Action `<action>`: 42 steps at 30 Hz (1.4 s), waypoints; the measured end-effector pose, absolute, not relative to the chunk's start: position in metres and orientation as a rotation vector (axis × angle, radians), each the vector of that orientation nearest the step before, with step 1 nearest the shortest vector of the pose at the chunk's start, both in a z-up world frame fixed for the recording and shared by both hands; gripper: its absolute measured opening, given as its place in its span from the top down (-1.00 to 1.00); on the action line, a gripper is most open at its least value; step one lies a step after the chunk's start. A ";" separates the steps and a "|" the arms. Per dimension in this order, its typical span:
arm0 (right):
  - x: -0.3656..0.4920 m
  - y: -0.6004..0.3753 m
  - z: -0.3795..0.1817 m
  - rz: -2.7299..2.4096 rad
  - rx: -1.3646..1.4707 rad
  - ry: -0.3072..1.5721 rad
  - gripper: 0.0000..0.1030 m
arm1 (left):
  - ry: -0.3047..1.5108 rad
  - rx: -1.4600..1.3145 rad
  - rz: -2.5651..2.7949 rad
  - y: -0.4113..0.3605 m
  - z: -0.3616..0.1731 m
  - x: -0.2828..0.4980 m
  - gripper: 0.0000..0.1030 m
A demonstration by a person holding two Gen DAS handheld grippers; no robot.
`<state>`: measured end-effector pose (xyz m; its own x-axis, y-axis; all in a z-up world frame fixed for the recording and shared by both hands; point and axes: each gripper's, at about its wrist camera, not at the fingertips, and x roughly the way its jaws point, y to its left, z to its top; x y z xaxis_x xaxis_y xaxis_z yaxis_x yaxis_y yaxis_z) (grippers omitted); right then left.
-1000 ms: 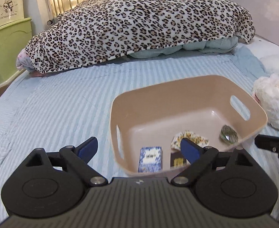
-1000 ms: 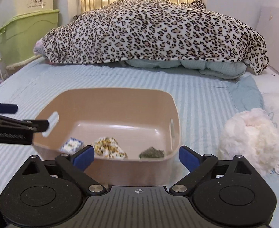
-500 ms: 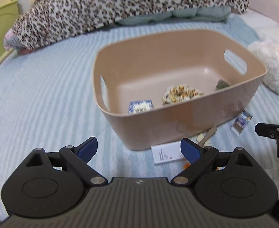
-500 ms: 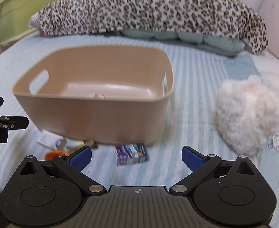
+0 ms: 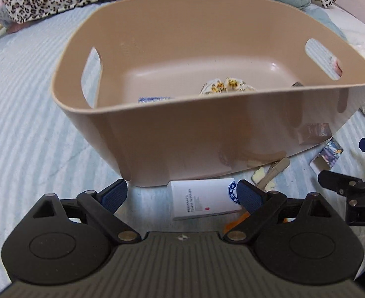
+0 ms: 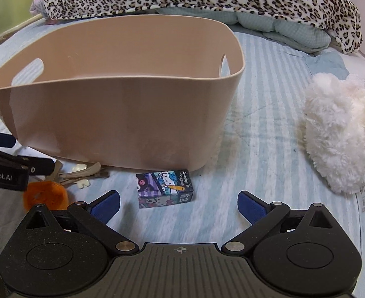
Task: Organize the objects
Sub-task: 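Grasp the white tube box with left tool while right tool grasps the small purple box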
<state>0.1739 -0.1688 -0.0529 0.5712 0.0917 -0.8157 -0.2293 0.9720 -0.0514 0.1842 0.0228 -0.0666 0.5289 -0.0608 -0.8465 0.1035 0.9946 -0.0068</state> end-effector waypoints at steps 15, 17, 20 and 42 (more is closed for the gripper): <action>0.179 -0.166 -0.062 0.221 -0.126 0.980 -0.17 | 1.008 -0.019 -0.135 0.034 -0.071 0.171 -0.70; 0.178 -0.166 -0.062 0.227 -0.127 0.981 -0.07 | 1.003 -0.027 -0.153 0.032 -0.071 0.170 -0.61; 0.178 -0.167 -0.061 0.232 -0.124 0.977 0.03 | 1.002 0.005 -0.181 0.026 -0.073 0.167 -0.37; 0.155 -0.169 -0.040 0.269 -0.079 0.920 0.11 | 0.971 0.019 -0.209 0.025 -0.061 0.167 0.69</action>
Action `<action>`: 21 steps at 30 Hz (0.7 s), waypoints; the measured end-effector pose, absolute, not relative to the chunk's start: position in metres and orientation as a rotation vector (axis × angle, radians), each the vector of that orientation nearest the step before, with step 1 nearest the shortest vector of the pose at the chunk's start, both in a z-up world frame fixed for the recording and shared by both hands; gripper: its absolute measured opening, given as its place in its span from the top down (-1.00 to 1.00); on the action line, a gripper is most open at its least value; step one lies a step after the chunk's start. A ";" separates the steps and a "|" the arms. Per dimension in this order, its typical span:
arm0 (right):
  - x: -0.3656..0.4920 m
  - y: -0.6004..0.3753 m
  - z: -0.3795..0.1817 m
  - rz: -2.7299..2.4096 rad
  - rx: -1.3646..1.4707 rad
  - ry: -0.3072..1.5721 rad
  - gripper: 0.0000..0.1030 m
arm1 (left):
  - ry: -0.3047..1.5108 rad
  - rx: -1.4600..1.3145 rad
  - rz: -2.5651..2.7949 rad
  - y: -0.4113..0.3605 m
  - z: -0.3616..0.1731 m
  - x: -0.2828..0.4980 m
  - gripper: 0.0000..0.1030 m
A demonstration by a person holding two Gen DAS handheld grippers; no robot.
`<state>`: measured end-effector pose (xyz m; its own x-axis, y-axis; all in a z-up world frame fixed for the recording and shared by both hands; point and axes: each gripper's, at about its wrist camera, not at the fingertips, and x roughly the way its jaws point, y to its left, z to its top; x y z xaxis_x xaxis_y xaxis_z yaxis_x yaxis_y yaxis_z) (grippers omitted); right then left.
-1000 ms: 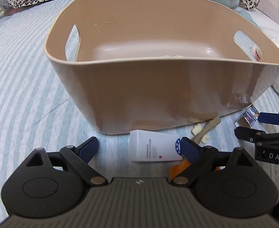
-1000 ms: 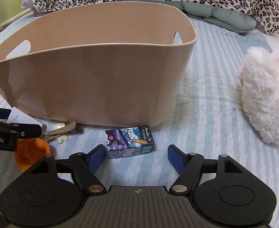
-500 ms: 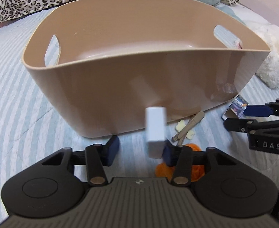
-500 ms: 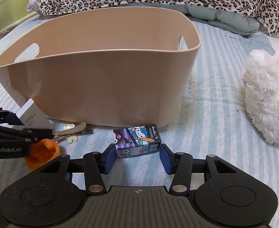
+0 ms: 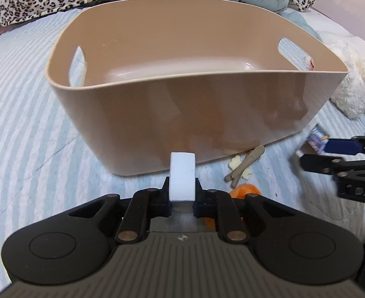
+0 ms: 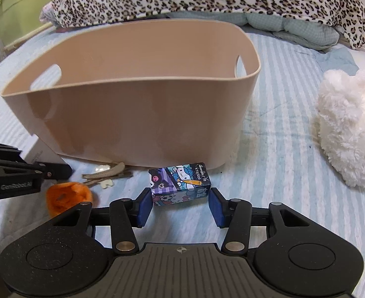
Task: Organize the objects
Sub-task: 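Grasp the white tube box with left tool while right tool grasps the small purple box, then carry white box with left tool while right tool carries purple box, both releasing into basket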
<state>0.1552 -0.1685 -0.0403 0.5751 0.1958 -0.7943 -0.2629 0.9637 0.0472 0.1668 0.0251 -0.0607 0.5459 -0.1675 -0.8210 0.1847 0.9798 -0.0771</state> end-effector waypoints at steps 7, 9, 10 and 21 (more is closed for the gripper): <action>0.129 -0.176 -0.013 0.287 -0.027 0.849 0.11 | 0.922 0.005 -0.202 0.033 -0.031 0.148 0.69; 0.124 -0.173 -0.005 0.297 -0.036 0.826 0.11 | 0.904 -0.005 -0.204 0.035 -0.021 0.142 0.69; 0.123 -0.173 -0.001 0.299 -0.037 0.816 0.11 | 0.896 -0.009 -0.201 0.037 -0.016 0.138 0.69; 0.124 -0.172 0.051 0.305 -0.005 0.685 0.11 | 0.711 0.016 -0.184 0.038 0.048 0.124 0.69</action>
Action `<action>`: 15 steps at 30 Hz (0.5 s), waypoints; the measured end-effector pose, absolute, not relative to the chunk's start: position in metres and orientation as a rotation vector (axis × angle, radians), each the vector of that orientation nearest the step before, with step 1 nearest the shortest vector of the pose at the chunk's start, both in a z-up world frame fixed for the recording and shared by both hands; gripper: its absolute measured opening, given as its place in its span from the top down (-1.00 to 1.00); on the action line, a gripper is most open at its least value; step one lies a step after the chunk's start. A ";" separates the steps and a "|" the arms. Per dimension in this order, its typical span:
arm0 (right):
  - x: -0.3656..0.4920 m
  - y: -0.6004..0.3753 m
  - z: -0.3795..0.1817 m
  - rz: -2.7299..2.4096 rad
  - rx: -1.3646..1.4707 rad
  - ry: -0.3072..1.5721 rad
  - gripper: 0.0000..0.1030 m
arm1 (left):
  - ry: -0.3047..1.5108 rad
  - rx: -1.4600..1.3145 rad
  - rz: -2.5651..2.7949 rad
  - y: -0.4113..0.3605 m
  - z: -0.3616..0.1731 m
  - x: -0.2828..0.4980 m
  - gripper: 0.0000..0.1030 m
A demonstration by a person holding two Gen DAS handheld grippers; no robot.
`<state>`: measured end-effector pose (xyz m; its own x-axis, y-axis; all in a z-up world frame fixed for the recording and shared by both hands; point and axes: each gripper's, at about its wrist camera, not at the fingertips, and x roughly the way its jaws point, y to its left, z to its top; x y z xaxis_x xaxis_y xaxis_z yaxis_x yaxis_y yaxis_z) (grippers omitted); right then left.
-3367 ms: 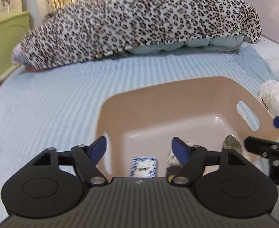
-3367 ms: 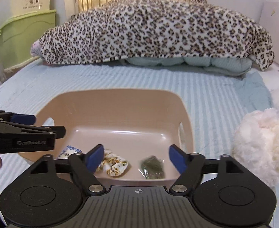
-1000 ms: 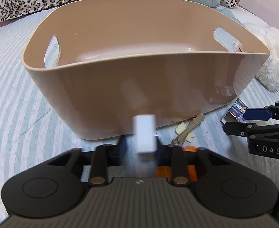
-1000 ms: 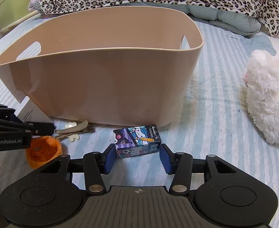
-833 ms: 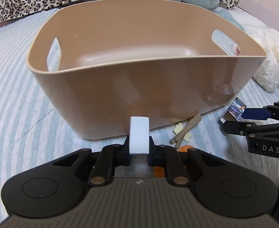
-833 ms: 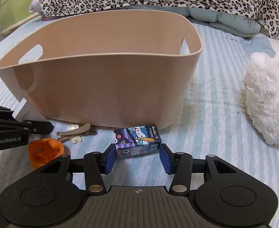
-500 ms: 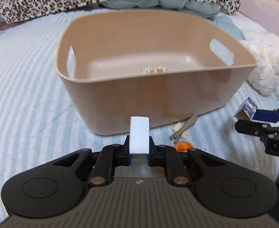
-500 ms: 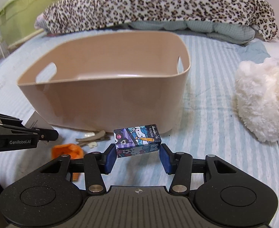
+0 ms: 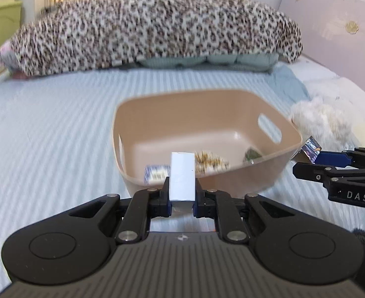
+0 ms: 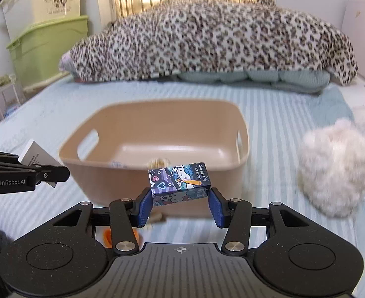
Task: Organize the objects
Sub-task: 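Carry white box with left tool while right tool carries purple box, both releasing into basket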
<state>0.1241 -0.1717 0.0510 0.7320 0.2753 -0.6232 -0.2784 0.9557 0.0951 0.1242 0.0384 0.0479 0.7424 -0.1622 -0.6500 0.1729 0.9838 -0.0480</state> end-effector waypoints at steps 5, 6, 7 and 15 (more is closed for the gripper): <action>0.138 -0.169 0.073 0.298 -0.001 0.616 0.11 | 0.667 0.010 -0.139 0.041 0.065 0.144 0.68; 0.142 -0.169 0.076 0.296 0.003 0.606 0.11 | 0.660 0.009 -0.131 0.041 0.067 0.147 0.69; 0.146 -0.168 0.079 0.293 0.006 0.597 0.11 | 0.654 0.009 -0.123 0.041 0.069 0.153 0.69; 0.181 -0.161 0.076 0.263 0.000 0.584 0.11 | 0.655 0.055 -0.099 0.029 0.059 0.203 0.69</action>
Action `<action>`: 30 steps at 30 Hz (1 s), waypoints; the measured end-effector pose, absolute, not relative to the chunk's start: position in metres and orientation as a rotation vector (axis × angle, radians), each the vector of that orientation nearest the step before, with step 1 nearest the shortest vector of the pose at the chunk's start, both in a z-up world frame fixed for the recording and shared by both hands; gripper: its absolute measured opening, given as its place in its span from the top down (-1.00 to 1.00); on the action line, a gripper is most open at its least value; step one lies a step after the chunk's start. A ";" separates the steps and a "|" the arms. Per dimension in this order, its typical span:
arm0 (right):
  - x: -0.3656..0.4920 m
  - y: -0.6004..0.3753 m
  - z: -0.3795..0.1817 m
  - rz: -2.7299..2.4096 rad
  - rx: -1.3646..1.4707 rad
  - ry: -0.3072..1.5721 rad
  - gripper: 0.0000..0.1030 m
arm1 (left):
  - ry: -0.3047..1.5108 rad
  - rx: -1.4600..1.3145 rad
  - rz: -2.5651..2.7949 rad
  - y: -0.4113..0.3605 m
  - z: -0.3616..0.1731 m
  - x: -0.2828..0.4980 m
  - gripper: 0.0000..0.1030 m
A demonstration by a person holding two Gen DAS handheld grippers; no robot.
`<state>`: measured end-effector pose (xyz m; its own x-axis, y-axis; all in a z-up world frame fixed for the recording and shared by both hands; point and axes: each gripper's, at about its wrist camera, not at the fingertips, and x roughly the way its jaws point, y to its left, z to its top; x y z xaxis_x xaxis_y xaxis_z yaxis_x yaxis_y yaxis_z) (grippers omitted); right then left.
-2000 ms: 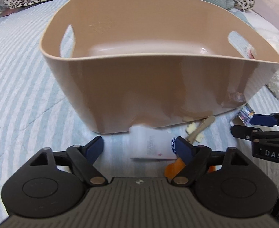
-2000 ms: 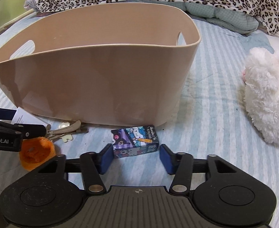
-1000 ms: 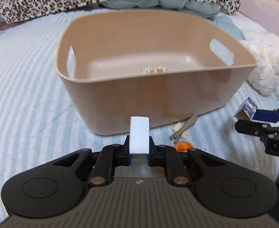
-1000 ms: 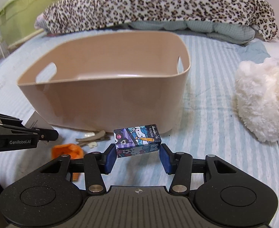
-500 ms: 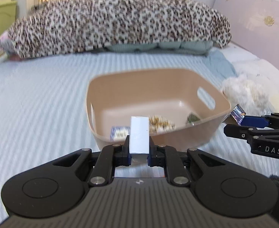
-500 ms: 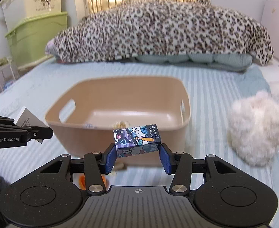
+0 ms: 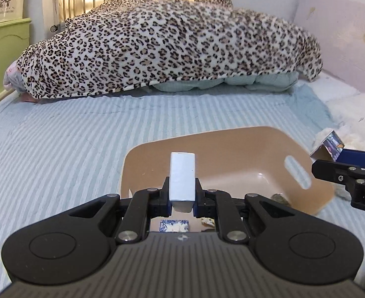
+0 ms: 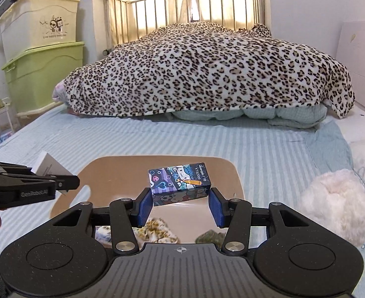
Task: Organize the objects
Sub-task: 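Carry white box with left tool while right tool carries purple box, both releasing into basket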
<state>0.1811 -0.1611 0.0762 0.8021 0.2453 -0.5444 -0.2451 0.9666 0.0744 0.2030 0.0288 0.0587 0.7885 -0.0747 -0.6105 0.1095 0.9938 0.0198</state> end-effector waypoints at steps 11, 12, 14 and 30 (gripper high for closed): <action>0.213 -0.155 0.022 0.227 -0.036 0.716 0.11 | 0.788 0.137 -0.025 0.010 -0.001 0.239 0.68; 0.214 -0.154 0.018 0.226 -0.037 0.727 0.11 | 0.797 0.140 -0.025 0.010 -0.004 0.240 0.68; 0.214 -0.152 0.013 0.222 -0.051 0.740 0.11 | 0.815 0.149 -0.026 0.010 -0.010 0.242 0.68; 0.174 -0.170 0.042 0.210 -0.032 0.697 -0.68 | 0.751 0.105 -0.007 0.021 0.030 0.191 -0.77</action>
<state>0.1736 -0.1704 0.0416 0.7465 0.1815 -0.6401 -0.2025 0.9784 0.0412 0.1907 0.0206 0.0297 0.7315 0.0310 -0.6812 0.0444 0.9947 0.0930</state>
